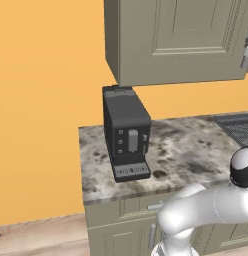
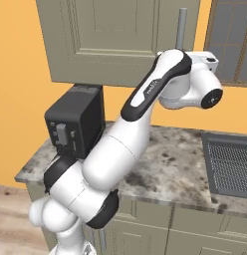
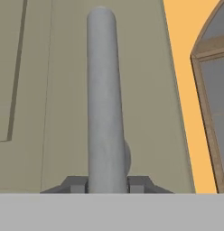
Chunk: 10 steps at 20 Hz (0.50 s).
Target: Get the candle and the beer from the cabinet and move them to the dining counter.
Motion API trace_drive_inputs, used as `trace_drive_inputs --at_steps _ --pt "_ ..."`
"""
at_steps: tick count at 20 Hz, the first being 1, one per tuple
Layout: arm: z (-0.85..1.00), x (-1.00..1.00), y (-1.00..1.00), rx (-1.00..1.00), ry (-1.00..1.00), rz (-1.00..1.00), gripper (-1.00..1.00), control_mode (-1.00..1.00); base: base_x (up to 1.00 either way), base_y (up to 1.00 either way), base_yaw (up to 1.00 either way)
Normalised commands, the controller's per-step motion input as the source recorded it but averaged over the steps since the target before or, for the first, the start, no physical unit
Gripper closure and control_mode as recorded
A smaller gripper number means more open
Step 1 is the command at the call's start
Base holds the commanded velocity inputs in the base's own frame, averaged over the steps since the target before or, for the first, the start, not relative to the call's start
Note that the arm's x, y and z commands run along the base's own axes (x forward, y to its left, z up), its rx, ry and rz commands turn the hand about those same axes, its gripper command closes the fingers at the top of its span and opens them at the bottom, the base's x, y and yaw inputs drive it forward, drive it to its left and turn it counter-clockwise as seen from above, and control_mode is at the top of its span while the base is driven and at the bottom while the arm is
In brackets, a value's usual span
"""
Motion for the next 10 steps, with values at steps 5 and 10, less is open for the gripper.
trace_drive_inputs --at_steps 5,10 --pt "0.0 -0.52 0.19 0.0 0.0 0.09 1.0 -1.0 0.0 0.0 0.0" --pt "0.0 -0.69 0.1 0.0 0.0 0.11 1.0 -1.0 0.0 0.0 0.0"
